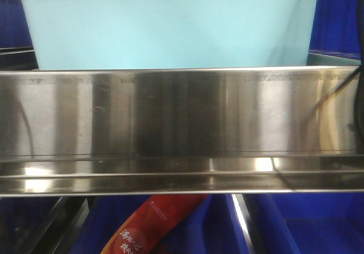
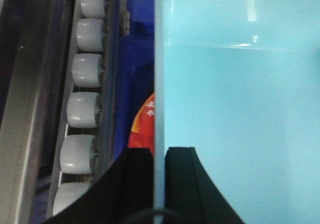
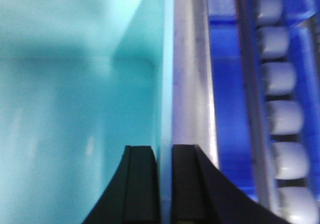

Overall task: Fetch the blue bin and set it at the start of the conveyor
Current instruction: 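Close both grippers on the teal bin's side walls, then lift the teal bin up and pull it off the shelf with both grippers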

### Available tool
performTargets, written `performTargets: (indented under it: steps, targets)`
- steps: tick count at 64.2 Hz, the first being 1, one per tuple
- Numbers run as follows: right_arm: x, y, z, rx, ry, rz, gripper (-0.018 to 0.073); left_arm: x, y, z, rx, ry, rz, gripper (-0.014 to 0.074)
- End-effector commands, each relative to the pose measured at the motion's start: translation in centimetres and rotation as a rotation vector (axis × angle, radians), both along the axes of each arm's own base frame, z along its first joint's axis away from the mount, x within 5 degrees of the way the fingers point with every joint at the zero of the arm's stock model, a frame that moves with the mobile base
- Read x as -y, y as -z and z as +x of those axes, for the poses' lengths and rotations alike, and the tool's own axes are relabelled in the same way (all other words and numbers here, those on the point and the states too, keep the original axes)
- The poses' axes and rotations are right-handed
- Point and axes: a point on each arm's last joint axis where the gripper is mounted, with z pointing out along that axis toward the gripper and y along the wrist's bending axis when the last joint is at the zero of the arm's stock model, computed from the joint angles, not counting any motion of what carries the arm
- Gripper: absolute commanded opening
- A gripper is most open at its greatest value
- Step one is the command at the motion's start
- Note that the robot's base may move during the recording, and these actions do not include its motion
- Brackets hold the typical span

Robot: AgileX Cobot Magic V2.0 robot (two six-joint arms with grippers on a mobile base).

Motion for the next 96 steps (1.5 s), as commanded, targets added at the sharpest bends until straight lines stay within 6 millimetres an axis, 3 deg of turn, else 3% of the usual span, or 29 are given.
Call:
performTargets:
  steps: [1,21,49,58,71,96]
  targets:
    - [-0.3,-1.3,-0.5,0.054,0.006,-0.046,-0.0166,1.0,-1.1,-0.4,0.050,-0.001,0.022,-0.0111]
    - [-0.2,-6.5,-4.1,0.185,-0.009,-0.001,-0.0166,1.9,-6.3,-3.6,0.177,0.025,-0.005,-0.0111]
    - [-1.0,-15.4,-9.4,0.401,-0.052,0.014,-0.0166,0.7,-14.9,-8.5,0.399,0.011,-0.074,-0.0111]
    - [-0.8,-17.5,-10.2,0.457,-0.048,0.045,-0.0166,0.3,-16.3,-9.4,0.431,0.019,-0.093,-0.0111]
    - [-0.6,-18.1,-10.3,0.480,-0.047,0.042,-0.0166,-0.4,-17.7,-10.5,0.478,0.021,-0.117,-0.0111]
    - [-0.7,-18.0,-10.3,0.479,-0.047,0.041,-0.0166,-0.5,-18.1,-10.6,0.521,0.027,-0.117,-0.0111]
